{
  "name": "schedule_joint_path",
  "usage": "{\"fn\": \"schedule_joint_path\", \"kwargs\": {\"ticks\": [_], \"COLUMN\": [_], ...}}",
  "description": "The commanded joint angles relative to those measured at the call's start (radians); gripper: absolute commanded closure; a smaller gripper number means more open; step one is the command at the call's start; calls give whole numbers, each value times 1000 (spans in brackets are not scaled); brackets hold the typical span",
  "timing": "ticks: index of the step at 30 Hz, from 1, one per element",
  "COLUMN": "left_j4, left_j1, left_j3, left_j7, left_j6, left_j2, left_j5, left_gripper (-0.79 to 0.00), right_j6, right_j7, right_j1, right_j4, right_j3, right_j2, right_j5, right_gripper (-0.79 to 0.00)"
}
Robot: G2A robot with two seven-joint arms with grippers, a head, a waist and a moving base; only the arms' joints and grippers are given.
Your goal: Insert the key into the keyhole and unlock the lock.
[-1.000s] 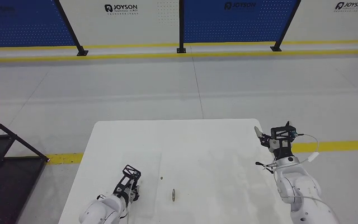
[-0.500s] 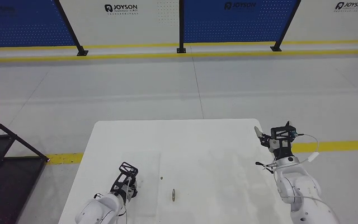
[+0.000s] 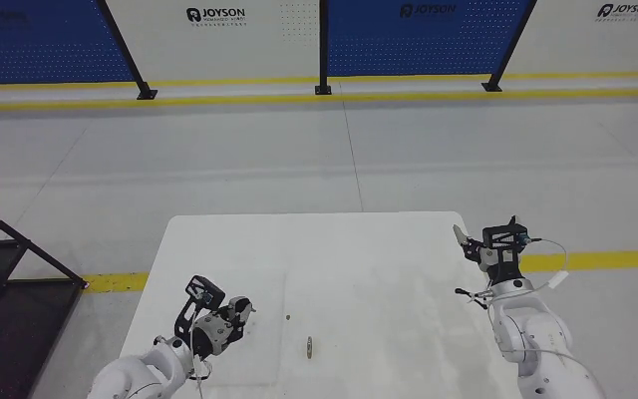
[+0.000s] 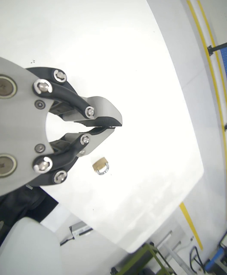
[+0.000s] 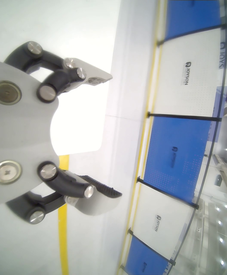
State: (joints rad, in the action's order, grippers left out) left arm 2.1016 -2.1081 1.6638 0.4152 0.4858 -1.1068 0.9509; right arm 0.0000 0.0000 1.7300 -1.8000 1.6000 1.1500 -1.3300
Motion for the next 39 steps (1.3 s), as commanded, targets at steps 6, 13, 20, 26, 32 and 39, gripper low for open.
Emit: {"fn": "schedule_joint_path", "kwargs": {"ticks": [6,13,20,26,32,39], "left_j4": [-30,-35,-35,-35,-35,-35], "left_j1": [-35,-37,-37,-37,-37,-37], "left_j3": [55,60,60,60,60,60], "left_j7": [-150,-159,-159,-159,-159,-159], "left_j6": [160,173,173,173,173,173], "left_j2": [4,5,5,5,5,5], "left_j5": [-118,-122,-122,-122,-122,-122], "left_gripper": [0,0,0,0,0,0], "right_j6": [-55,-245,-404,-435,-292,-189], "right_j7": [19,36,65,103,179,221], "right_j1": [69,173,163,100,37,-31], "right_j4": [-115,-243,-207,-102,29,134], "right_j3": [-58,-260,-493,-641,-736,-822], "right_j2": [0,-2,5,23,54,87], "right_j5": [-111,-291,-409,-414,-378,-358], "right_gripper": [-785,-785,-785,-785,-785,-606]}}
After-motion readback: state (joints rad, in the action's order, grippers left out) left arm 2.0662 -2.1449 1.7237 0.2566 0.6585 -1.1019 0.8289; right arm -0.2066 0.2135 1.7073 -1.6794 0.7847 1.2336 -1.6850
